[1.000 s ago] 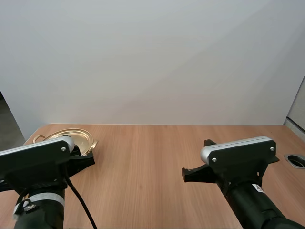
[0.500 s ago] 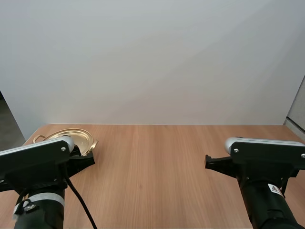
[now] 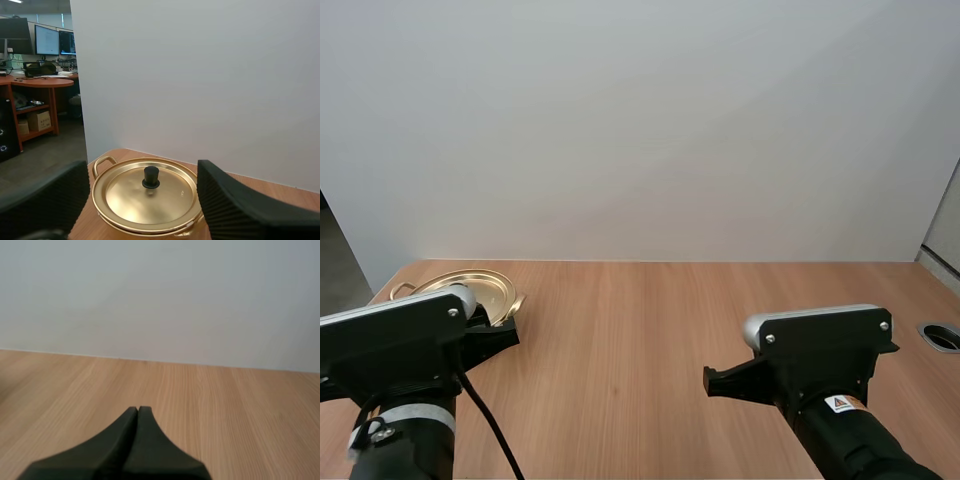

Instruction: Open the pot, put the car inside, and close it

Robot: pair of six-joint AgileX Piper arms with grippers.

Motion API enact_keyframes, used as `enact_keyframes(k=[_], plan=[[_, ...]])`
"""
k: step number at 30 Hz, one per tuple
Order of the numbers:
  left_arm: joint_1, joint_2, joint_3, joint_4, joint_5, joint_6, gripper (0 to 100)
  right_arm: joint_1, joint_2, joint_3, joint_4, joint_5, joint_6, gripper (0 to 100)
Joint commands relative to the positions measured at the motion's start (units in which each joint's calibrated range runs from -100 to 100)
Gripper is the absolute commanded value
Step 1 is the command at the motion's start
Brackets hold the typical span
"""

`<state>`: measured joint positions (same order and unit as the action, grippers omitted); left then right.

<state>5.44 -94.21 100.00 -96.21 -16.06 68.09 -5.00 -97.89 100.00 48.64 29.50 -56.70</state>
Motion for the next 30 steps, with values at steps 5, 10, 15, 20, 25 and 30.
enact_keyframes(k=[5,10,15,20,25,30], plan=[[0.04,0.0,0.0,0.0,0.0,0.1,100,0.0,0.0,0.0,-39.9,-0.3,37.3,0],[0.04,0.0,0.0,0.0,0.0,0.1,100,0.0,0.0,0.0,-39.9,-0.1,37.3,0],[0.04,0.0,0.0,0.0,0.0,0.1,100,0.0,0.0,0.0,-39.6,-0.3,37.4,0],[0.04,0.0,0.0,0.0,0.0,0.1,100,0.0,0.0,0.0,-38.9,-0.3,37.4,0],[0.04,0.0,0.0,0.0,0.0,0.1,100,0.0,0.0,0.0,-38.9,-0.3,37.4,0],[0.77,-1.2,0.0,-0.1,6.8,0.3,100,0.0,0.0,0.0,-38.9,-0.3,37.4,0]])
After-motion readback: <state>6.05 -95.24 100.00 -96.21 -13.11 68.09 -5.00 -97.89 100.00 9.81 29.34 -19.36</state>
